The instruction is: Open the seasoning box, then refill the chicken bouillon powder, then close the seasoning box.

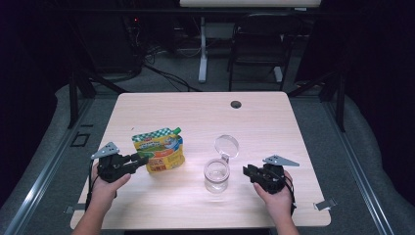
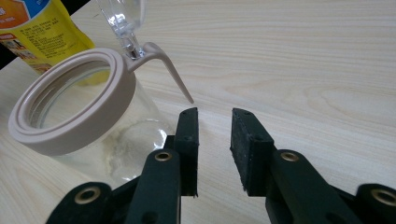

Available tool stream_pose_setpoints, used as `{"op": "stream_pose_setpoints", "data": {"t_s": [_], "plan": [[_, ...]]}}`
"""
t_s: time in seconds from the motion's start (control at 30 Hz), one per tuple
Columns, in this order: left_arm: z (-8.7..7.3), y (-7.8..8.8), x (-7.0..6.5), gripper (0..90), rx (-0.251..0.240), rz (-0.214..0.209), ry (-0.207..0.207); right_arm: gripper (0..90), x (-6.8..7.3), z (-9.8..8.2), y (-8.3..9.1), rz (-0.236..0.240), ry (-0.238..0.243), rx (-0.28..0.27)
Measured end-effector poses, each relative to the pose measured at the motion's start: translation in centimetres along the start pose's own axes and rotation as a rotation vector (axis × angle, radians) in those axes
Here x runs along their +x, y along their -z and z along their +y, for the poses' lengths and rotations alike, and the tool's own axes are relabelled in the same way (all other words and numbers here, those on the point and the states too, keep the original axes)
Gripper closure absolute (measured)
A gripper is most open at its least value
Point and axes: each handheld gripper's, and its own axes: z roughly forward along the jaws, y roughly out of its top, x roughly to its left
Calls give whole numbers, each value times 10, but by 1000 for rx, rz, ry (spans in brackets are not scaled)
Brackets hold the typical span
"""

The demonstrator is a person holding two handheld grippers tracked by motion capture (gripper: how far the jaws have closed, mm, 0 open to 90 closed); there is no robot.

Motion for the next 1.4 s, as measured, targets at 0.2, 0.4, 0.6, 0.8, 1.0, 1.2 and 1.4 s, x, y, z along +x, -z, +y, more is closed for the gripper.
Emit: {"op": "stream_pose_setpoints", "data": {"t_s": [0.2, 0.4, 0.6, 0.8, 1.0, 1.2, 1.4], "plan": [[0, -1, -10, 692, 11, 0, -13, 720, 2, 1, -3, 6, 8, 4], [0, -1, -14, 720, 23, -13, -30, 720, 3, 2, -3, 9, 14, 5], [1, -3, -22, 740, 19, -16, -41, 719, 4, 2, -3, 10, 13, -4], [2, -5, -26, 766, 18, -20, -43, 719, 4, 1, -1, 10, 24, -5], [2, -7, -26, 722, 24, -19, -39, 716, 4, 1, -2, 9, 26, -3], [2, -11, -23, 646, 21, -9, -8, 709, 4, 0, -2, 2, 27, -1], [1, -18, -21, 570, 40, -20, 16, 703, 4, -2, 1, -4, 30, -1]]}}
